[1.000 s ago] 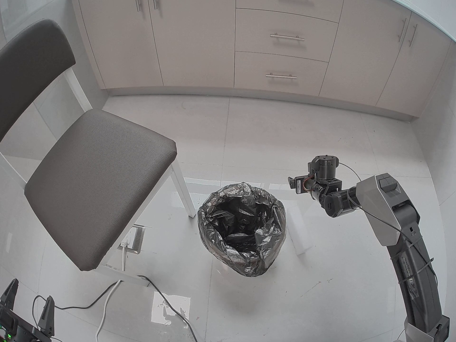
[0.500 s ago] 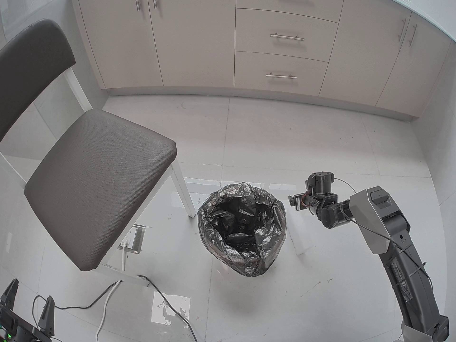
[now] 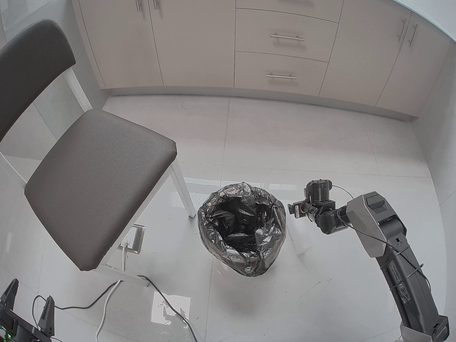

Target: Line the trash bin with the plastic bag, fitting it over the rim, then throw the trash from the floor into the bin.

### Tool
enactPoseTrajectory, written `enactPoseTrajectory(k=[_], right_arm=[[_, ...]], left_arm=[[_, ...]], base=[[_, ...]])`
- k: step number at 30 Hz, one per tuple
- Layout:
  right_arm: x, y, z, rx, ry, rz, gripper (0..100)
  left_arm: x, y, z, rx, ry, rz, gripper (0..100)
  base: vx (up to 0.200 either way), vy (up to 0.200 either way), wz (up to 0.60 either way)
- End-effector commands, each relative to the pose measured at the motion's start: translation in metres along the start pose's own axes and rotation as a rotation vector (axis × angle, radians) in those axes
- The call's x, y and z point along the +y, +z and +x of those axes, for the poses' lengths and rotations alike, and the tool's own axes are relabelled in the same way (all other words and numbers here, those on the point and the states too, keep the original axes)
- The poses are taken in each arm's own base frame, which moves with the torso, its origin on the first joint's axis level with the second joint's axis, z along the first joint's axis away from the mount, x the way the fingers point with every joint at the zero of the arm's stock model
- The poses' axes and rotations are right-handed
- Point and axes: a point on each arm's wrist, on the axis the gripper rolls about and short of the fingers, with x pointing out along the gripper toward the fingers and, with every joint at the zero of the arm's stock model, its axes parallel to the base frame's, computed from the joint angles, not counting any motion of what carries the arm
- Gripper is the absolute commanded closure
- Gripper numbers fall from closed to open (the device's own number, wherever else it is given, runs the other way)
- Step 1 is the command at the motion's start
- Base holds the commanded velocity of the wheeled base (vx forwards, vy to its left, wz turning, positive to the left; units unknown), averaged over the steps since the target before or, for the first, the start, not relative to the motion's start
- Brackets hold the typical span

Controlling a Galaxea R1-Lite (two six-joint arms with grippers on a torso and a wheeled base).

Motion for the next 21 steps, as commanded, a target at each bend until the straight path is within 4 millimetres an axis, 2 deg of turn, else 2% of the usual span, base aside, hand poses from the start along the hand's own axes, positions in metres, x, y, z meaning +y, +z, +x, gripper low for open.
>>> enactPoseTrajectory(k=[1,4,10,16,21], right_arm=[[0.001,-0.006,0.002,0.012,0.002,-0.007,0],[0.002,-0.012,0.003,0.043,0.008,-0.025,0],[0.006,-0.047,0.009,0.148,0.018,-0.047,0],[0.008,-0.053,0.01,0.169,0.018,-0.049,0],[0.01,-0.069,0.013,0.195,-0.022,-0.056,0]], left_arm=[[0.0,0.0,0.0,0.002,0.0,0.001,0],[0.0,0.0,0.0,0.002,0.002,0.001,0],[0.0,0.0,0.0,0.002,0.002,0.001,0],[0.0,0.0,0.0,0.002,0.002,0.001,0],[0.0,0.0,0.0,0.002,0.002,0.002,0]], base=[[0.0,0.0,0.0],[0.0,0.0,0.0],[0.0,0.0,0.0],[0.0,0.0,0.0],[0.0,0.0,0.0]])
